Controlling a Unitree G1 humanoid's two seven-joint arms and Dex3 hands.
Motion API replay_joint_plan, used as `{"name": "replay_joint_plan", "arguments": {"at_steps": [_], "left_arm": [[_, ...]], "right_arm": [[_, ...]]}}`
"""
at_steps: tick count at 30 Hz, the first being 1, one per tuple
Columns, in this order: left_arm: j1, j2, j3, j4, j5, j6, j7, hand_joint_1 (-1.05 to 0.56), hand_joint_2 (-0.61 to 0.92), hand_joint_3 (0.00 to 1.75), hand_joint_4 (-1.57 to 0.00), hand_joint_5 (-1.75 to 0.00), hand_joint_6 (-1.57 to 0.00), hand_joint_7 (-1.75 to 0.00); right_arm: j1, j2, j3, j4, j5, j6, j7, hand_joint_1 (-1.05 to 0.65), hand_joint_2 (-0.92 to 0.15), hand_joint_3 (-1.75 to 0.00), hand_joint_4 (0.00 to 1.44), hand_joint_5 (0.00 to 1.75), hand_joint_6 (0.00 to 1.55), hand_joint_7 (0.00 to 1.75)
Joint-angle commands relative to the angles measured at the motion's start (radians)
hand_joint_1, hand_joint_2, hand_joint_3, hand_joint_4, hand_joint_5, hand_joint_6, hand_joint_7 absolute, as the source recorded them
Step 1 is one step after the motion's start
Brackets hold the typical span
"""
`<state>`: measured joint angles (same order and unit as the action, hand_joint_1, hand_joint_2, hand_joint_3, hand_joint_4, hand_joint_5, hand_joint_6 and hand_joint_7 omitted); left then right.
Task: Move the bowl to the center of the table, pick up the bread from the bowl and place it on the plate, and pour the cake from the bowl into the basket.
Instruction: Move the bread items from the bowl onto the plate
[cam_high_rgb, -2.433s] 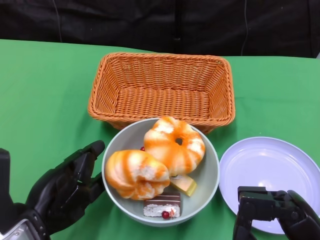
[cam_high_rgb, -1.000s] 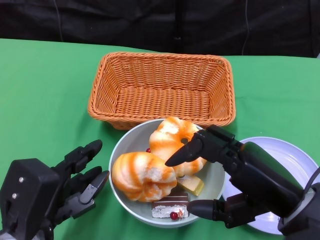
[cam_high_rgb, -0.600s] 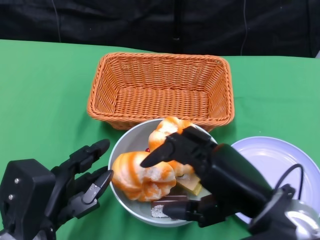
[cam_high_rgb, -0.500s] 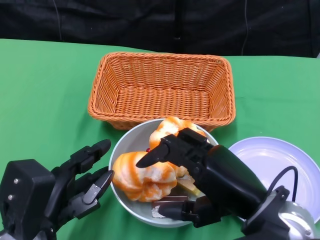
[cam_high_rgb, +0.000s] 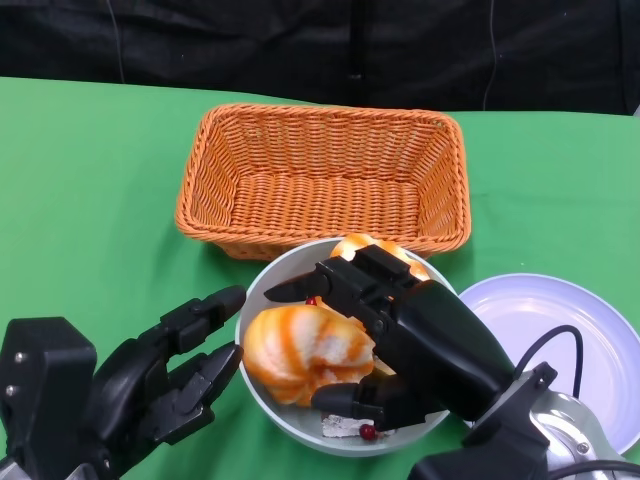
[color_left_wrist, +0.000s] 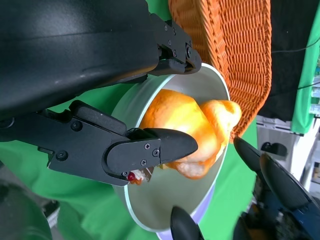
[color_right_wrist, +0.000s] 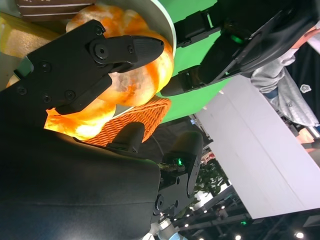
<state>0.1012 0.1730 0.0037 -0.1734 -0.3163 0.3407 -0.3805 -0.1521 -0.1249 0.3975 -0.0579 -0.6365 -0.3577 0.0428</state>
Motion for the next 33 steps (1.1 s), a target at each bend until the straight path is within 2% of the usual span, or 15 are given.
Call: {"name": "replay_joint_plan", "arguments": {"at_steps": [1,3,12,15,18,19,21,24,25,27,28,29,31,32,33], "left_arm": [[0.004,0.007,-0.007,-0.023,-0.007,0.011,-0.013,-0.68,0.92,0.49,-0.23,-0.23,-0.19,0.0],[0.007,0.012,-0.017,-0.029,0.019,0.003,0.002,-0.66,0.92,0.51,-0.22,-0.24,-0.21,-0.01],[0.007,-0.027,-0.036,-0.04,0.178,-0.028,0.165,-0.53,0.92,0.63,-0.21,-0.32,-0.23,-0.01],[0.012,-0.069,-0.043,-0.026,0.268,-0.068,0.28,-0.52,0.92,0.55,-0.3,-0.39,-0.33,-0.06],[0.018,-0.092,-0.05,-0.006,0.32,-0.129,0.33,-0.5,0.92,0.52,-0.32,-0.41,-0.37,-0.07],[0.02,-0.1,-0.051,0.001,0.332,-0.148,0.344,-0.49,0.92,0.5,-0.32,-0.46,-0.4,-0.08],[0.021,-0.114,-0.05,0.014,0.35,-0.178,0.366,-0.48,0.92,0.49,-0.33,-0.51,-0.43,-0.08],[0.022,-0.122,-0.049,0.022,0.36,-0.194,0.372,-0.48,0.92,0.49,-0.3,-0.6,-0.45,-0.08],[0.022,-0.123,-0.047,0.023,0.359,-0.196,0.371,-0.49,0.92,0.49,-0.3,-0.61,-0.45,-0.08],[0.022,-0.123,-0.047,0.02,0.357,-0.191,0.366,-0.52,0.92,0.49,-0.29,-0.62,-0.45,-0.07],[0.022,-0.122,-0.046,0.022,0.355,-0.195,0.363,-0.53,0.92,0.49,-0.29,-0.62,-0.46,-0.07],[0.021,-0.123,-0.046,0.022,0.351,-0.196,0.359,-0.53,0.92,0.49,-0.29,-0.63,-0.46,-0.07],[0.021,-0.124,-0.045,0.023,0.345,-0.197,0.355,-0.54,0.92,0.49,-0.29,-0.63,-0.46,-0.07],[0.021,-0.124,-0.045,0.023,0.344,-0.196,0.354,-0.54,0.92,0.49,-0.29,-0.64,-0.47,-0.07],[0.021,-0.123,-0.045,0.022,0.344,-0.195,0.353,-0.54,0.92,0.49,-0.29,-0.64,-0.47,-0.07]], "right_arm": [[-0.019,-0.012,0.001,0.035,-0.017,0.0,-0.029,-0.4,-0.69,-0.34,0.0,0.86,0.0,0.73],[-0.027,-0.016,0.001,0.056,-0.024,-0.007,-0.043,-0.42,-0.75,-0.27,0.0,0.84,0.0,0.7],[-0.07,-0.058,0.009,0.171,-0.082,-0.029,-0.102,-0.42,-0.85,-0.12,0.0,0.78,0.02,0.64],[-0.093,-0.083,0.011,0.277,-0.106,-0.094,-0.188,-0.41,-0.91,-0.02,0.18,0.88,0.28,0.51],[-0.109,-0.091,0.014,0.353,-0.103,-0.145,-0.241,-0.39,-0.92,-0.01,0.29,0.85,0.4,0.43],[-0.114,-0.094,0.015,0.379,-0.101,-0.163,-0.258,-0.36,-0.92,-0.01,0.4,0.84,0.5,0.4],[-0.126,-0.098,0.017,0.431,-0.094,-0.208,-0.288,-0.3,-0.92,-0.01,0.5,0.83,0.6,0.35],[-0.137,-0.1,0.019,0.464,-0.092,-0.239,-0.308,-0.25,-0.91,0.0,0.56,0.82,0.69,0.32],[-0.139,-0.097,0.018,0.482,-0.084,-0.255,-0.317,-0.21,-0.91,0.0,0.6,0.85,0.72,0.32],[-0.141,-0.088,0.016,0.52,-0.055,-0.299,-0.333,-0.11,-0.91,-0.03,0.75,1.03,0.89,0.32],[-0.142,-0.086,0.016,0.534,-0.041,-0.317,-0.335,-0.09,-0.91,-0.07,0.82,1.07,0.96,0.32],[-0.143,-0.086,0.017,0.542,-0.032,-0.332,-0.337,-0.09,-0.81,-0.36,0.88,1.2,1.06,0.35],[-0.146,-0.087,0.019,0.552,-0.021,-0.356,-0.342,-0.1,-0.53,-0.97,0.9,1.5,1.15,0.48],[-0.147,-0.085,0.019,0.557,-0.021,-0.37,-0.353,-0.11,-0.36,-1.31,0.94,1.63,1.12,0.75],[-0.148,-0.085,0.02,0.562,-0.02,-0.38,-0.361,-0.11,-0.28,-1.47,0.96,1.67,1.07,0.95]]}}
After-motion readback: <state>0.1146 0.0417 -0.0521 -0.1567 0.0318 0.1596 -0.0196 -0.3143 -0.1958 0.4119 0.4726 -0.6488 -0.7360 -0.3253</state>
